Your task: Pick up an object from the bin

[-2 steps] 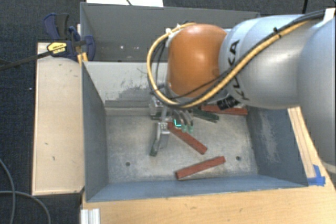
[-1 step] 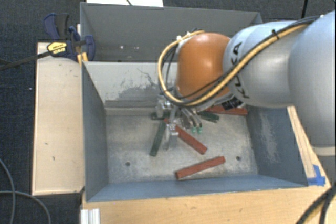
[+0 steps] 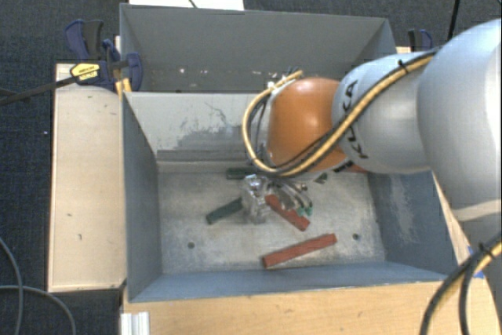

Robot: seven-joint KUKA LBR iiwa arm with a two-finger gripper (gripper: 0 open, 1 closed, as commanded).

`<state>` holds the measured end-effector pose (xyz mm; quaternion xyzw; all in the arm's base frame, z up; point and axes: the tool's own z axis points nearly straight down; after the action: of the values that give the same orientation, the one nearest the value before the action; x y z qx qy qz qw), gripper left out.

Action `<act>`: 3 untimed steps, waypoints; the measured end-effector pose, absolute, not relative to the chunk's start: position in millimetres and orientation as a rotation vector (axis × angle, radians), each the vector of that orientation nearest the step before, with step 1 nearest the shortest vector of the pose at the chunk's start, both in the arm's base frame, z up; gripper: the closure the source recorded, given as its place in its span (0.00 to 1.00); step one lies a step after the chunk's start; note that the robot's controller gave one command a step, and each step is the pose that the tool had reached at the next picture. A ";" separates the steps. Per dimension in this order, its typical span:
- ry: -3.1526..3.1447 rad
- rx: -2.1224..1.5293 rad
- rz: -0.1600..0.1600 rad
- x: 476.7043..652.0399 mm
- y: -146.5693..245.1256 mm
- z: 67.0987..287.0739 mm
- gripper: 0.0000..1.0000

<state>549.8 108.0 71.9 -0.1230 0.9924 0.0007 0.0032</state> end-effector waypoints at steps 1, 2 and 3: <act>3.116 -0.379 0.002 548.6 107.9 70.7 0.00; 3.116 -0.377 0.002 548.6 107.9 70.7 0.00; 3.091 -0.556 0.004 545.4 96.9 82.0 0.00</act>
Offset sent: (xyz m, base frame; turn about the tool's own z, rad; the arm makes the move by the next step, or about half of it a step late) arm 0.0000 0.0000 0.0000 0.0000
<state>545.4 96.9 82.0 -0.1769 0.9842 0.0012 0.0007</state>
